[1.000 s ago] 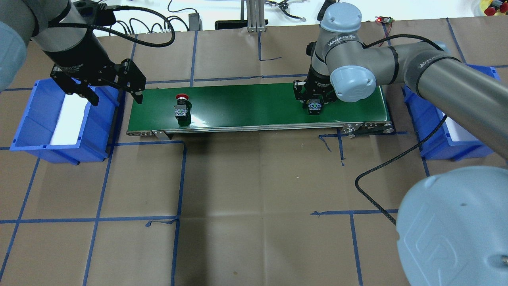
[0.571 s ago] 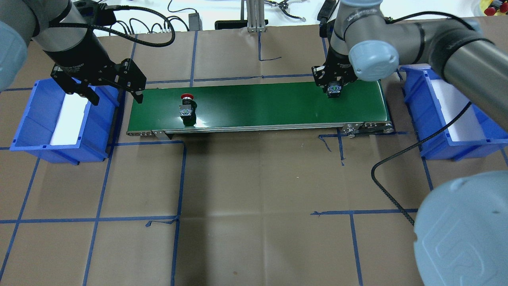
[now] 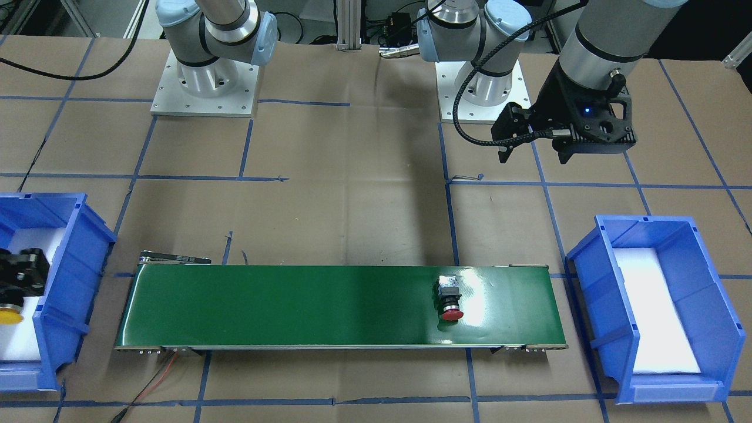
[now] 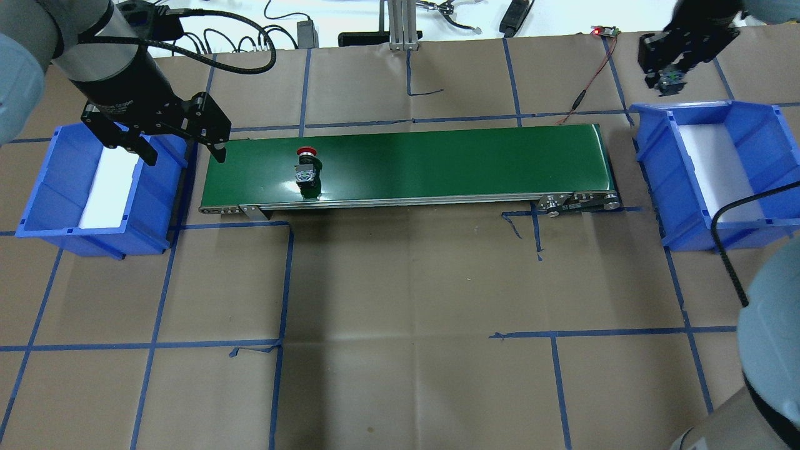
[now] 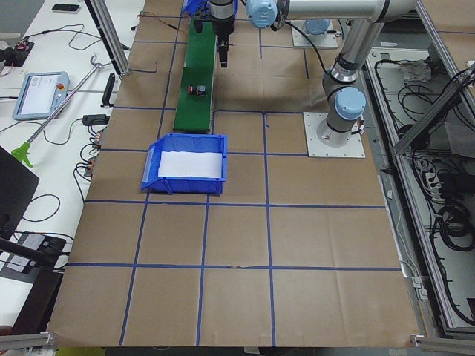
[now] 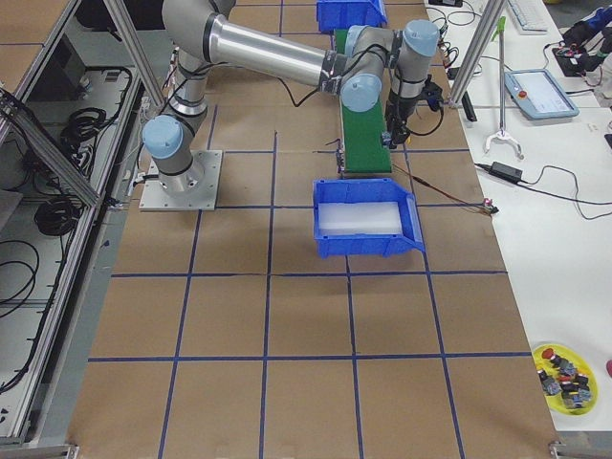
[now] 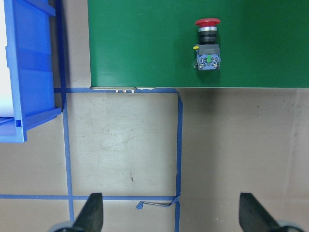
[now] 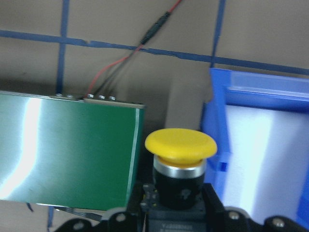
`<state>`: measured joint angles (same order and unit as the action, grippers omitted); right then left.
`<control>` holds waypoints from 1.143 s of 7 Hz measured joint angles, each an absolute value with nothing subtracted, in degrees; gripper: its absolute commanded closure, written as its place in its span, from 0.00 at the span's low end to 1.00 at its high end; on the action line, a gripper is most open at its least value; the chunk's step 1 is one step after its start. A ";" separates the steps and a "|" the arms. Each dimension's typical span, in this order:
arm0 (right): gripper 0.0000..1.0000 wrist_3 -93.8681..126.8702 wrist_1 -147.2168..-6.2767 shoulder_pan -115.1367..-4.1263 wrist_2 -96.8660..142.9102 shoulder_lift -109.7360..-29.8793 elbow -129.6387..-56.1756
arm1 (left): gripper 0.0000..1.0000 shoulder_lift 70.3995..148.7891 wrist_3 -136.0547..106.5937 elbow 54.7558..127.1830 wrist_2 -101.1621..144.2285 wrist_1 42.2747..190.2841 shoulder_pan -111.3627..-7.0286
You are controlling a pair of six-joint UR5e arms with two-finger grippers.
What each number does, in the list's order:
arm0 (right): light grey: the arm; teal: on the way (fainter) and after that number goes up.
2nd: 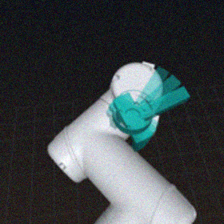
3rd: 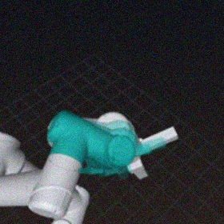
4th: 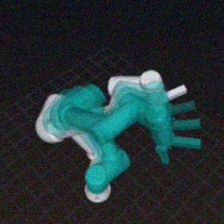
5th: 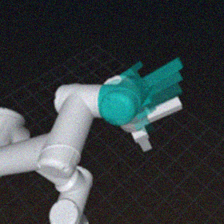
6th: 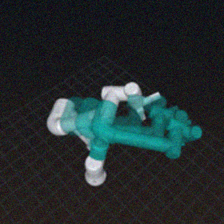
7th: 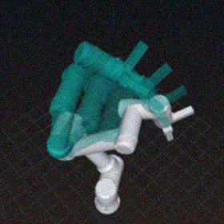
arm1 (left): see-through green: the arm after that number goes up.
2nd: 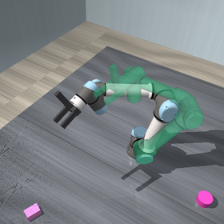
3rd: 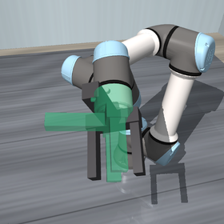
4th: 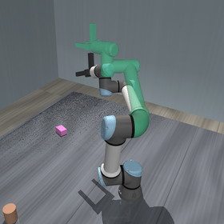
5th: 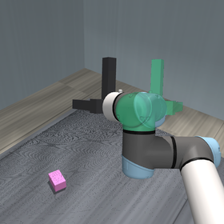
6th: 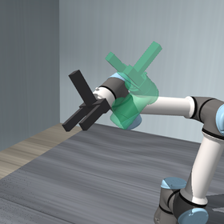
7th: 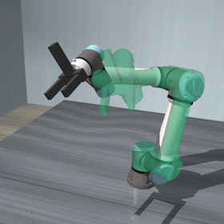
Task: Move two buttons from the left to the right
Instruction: 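Carry the yellow button into the empty blue bin with the right gripper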
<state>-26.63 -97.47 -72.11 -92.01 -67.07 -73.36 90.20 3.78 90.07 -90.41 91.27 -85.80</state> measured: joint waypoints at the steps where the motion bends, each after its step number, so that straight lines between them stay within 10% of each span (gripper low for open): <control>1: 0.95 -32.13 -97.21 -68.16 -92.05 -67.83 -74.41 | 0.00 90.28 3.73 90.16 -90.34 91.33 -85.84; 8: 0.95 -44.56 -119.15 -56.02 -90.87 -72.83 -103.11 | 0.00 89.91 3.60 91.42 -90.33 90.88 -85.87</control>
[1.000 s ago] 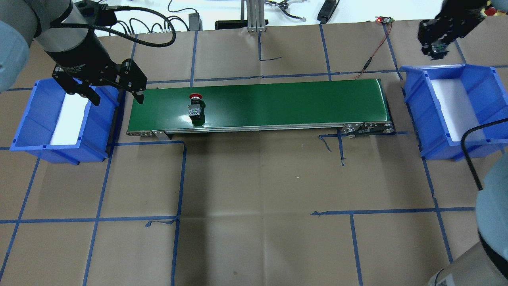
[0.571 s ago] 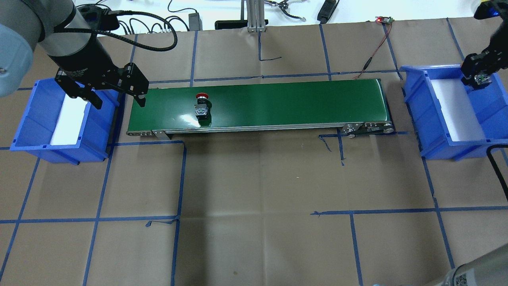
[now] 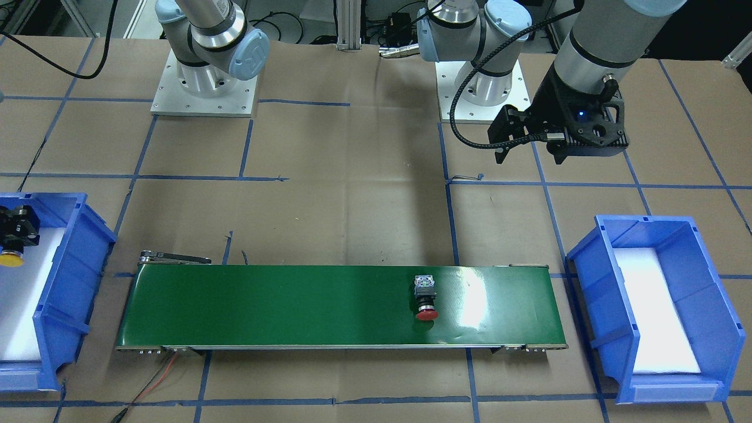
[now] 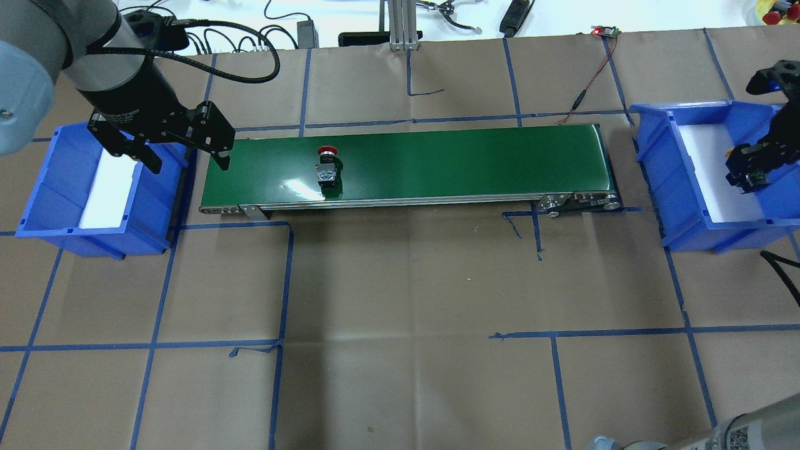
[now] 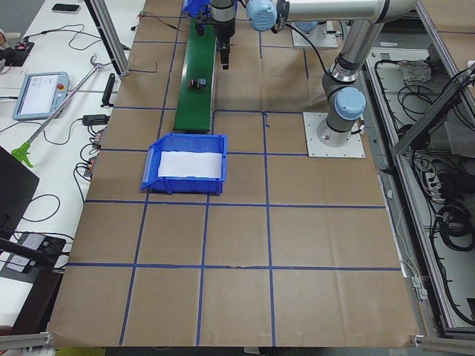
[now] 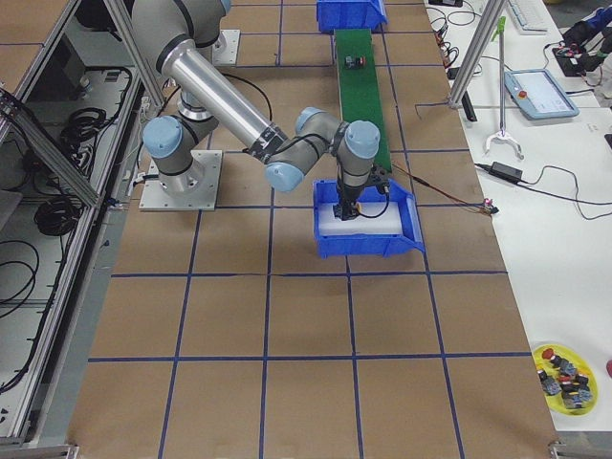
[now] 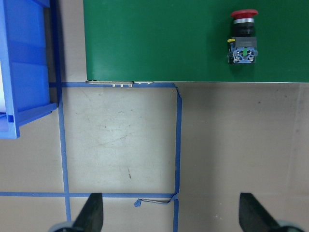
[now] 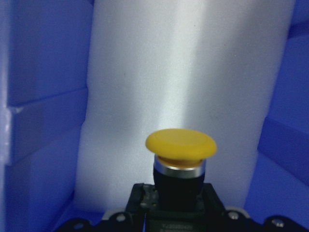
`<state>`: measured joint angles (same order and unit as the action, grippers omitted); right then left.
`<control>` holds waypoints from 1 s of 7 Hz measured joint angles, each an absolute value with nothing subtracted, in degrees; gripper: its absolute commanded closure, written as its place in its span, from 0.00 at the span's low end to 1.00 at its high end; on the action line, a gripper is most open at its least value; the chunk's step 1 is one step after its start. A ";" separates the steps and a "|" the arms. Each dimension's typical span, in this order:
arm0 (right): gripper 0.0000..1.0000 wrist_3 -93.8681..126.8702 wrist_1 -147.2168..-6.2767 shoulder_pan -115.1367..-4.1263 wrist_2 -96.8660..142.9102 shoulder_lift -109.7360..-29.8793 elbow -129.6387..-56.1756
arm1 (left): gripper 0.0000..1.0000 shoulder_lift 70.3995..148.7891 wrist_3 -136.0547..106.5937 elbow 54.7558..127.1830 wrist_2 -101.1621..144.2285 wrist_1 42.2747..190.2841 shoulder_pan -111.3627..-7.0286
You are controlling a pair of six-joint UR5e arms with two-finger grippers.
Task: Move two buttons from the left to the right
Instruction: 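Carry the yellow button into the empty blue bin with the right gripper, then release the yellow button in the bin and raise the right gripper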
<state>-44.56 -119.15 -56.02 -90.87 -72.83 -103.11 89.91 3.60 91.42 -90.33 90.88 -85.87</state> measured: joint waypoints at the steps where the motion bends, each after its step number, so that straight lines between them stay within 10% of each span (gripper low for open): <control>1: 0.94 -45.00 -121.86 -55.80 -90.87 -72.19 -105.00 | 0.00 89.91 3.60 91.38 -90.29 90.88 -85.87; 3: 0.81 -45.12 -124.69 -55.73 -90.88 -70.54 -106.33 | 0.00 89.94 3.60 91.31 -90.27 90.88 -85.87; 4: 0.11 -45.10 -125.04 -55.73 -90.88 -69.88 -106.46 | 0.00 89.97 3.60 91.27 -90.27 90.88 -85.87; 7: 0.00 -44.76 -124.57 -55.80 -88.62 -69.70 -106.16 | 0.00 90.18 3.60 91.01 -90.21 90.88 -85.87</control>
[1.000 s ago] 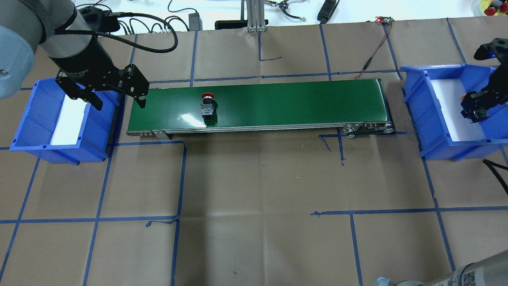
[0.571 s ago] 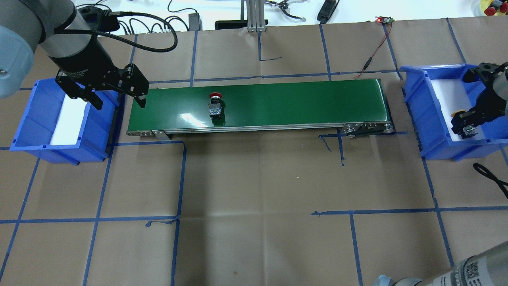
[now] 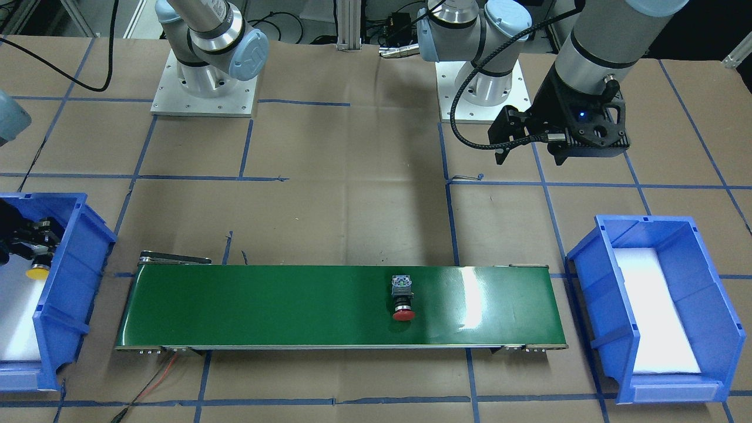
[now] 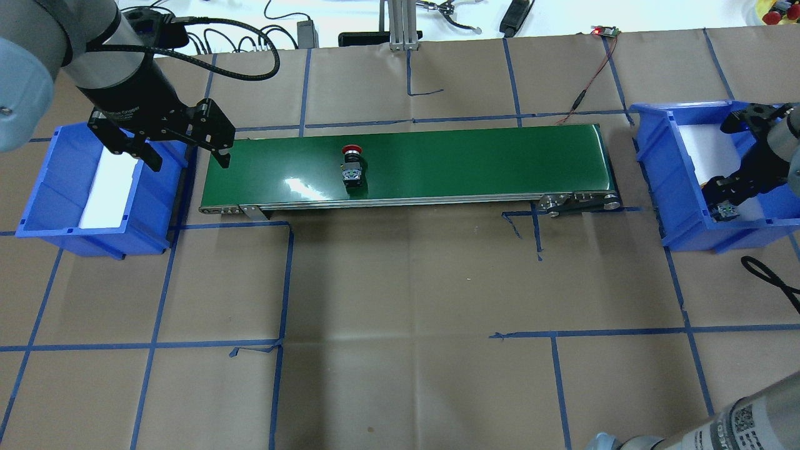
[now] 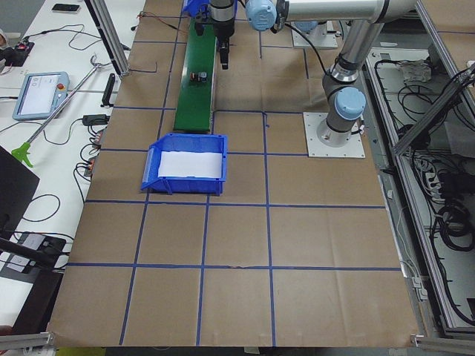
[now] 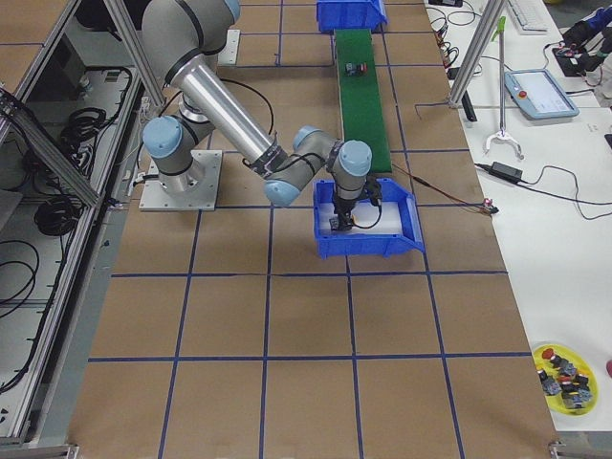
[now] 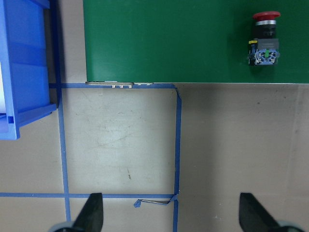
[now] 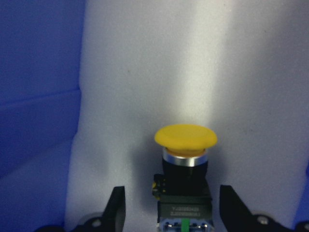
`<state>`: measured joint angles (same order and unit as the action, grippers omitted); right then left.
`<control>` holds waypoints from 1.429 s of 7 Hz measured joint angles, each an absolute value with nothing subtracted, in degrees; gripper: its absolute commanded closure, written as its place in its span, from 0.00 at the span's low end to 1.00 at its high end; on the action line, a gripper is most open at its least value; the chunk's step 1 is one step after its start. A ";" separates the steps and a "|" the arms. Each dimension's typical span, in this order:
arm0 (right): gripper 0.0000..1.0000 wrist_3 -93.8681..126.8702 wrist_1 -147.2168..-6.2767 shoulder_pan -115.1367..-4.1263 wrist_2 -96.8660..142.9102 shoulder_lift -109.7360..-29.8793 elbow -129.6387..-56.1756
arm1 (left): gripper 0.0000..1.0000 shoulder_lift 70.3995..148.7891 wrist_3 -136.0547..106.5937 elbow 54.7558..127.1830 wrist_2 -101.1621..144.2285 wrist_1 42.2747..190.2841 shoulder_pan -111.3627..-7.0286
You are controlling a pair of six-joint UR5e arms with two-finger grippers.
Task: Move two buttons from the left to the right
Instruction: 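Release the yellow button in the bin and raise the right gripper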
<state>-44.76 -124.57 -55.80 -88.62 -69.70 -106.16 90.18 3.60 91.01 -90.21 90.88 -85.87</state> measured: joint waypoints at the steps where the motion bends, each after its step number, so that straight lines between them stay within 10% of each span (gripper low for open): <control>1: 0.00 -44.71 -124.36 -55.83 -88.25 -70.08 -105.77 | 0.00 90.28 3.60 90.91 -90.19 90.88 -85.87; 10: 0.00 -15.68 -92.40 -68.78 -88.06 -73.31 -76.42 | 0.00 90.60 3.60 90.40 -90.24 90.88 -85.84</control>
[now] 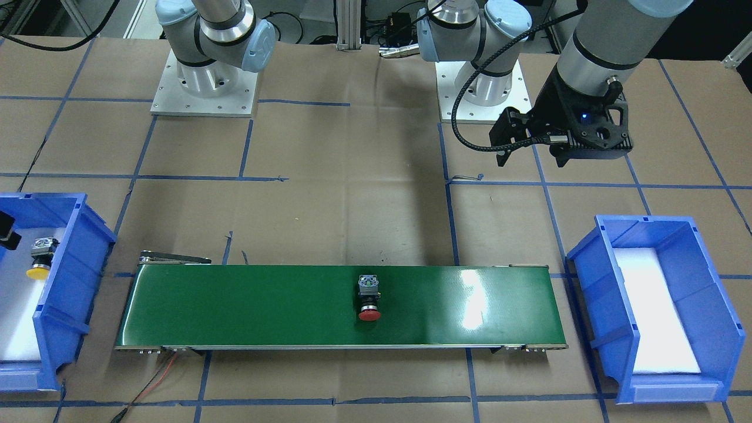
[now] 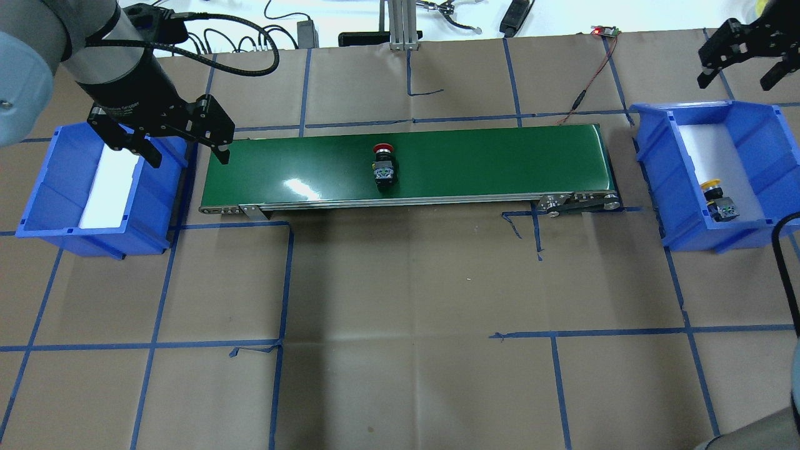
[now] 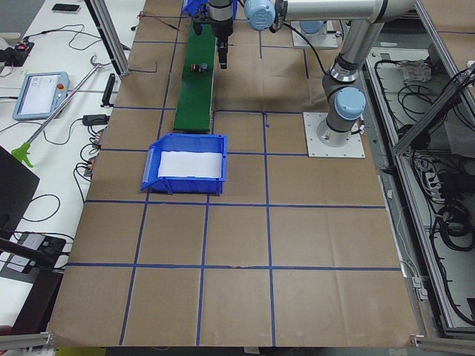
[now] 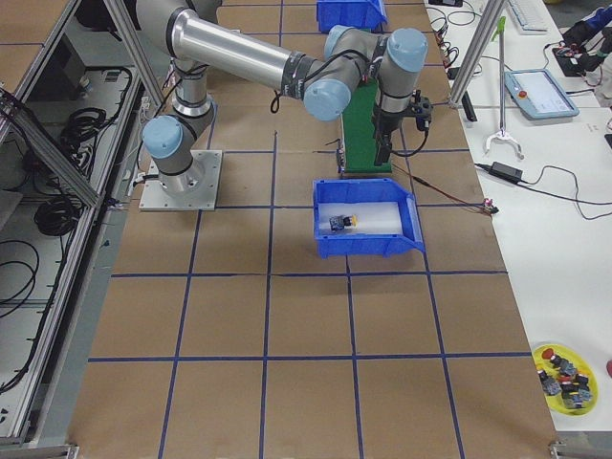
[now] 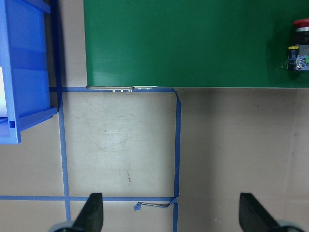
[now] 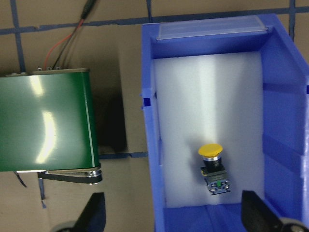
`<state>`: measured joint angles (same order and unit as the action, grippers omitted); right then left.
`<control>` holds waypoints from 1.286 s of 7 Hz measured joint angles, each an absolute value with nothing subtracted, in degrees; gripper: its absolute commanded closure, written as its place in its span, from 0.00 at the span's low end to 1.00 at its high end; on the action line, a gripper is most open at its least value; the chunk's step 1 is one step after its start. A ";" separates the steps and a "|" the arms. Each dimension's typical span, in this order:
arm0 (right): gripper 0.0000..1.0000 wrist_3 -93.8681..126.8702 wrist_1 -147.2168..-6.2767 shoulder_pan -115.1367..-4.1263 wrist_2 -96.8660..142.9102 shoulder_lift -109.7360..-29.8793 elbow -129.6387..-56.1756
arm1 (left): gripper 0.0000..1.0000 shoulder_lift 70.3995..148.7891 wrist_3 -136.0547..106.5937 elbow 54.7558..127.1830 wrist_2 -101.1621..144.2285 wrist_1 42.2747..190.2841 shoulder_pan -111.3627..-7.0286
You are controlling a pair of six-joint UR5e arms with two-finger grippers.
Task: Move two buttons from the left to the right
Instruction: 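Release the yellow button in the bin and raise the right gripper, then move the right gripper above the red button riding the conveyor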
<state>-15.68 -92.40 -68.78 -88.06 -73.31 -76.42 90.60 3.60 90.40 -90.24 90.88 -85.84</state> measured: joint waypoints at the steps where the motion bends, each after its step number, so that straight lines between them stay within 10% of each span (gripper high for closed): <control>1: 0.00 -12.06 -91.94 -70.96 -88.02 -73.36 -76.08 | 0.00 90.56 3.60 90.42 -90.25 90.88 -85.85; 9: 0.00 14.16 -94.55 -91.61 -88.55 -72.36 -75.91 | 0.00 90.57 3.60 90.32 -90.26 90.88 -85.80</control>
<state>14.16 -94.55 -91.61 -88.55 -72.36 -75.91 90.57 3.60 90.32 -90.26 90.88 -85.80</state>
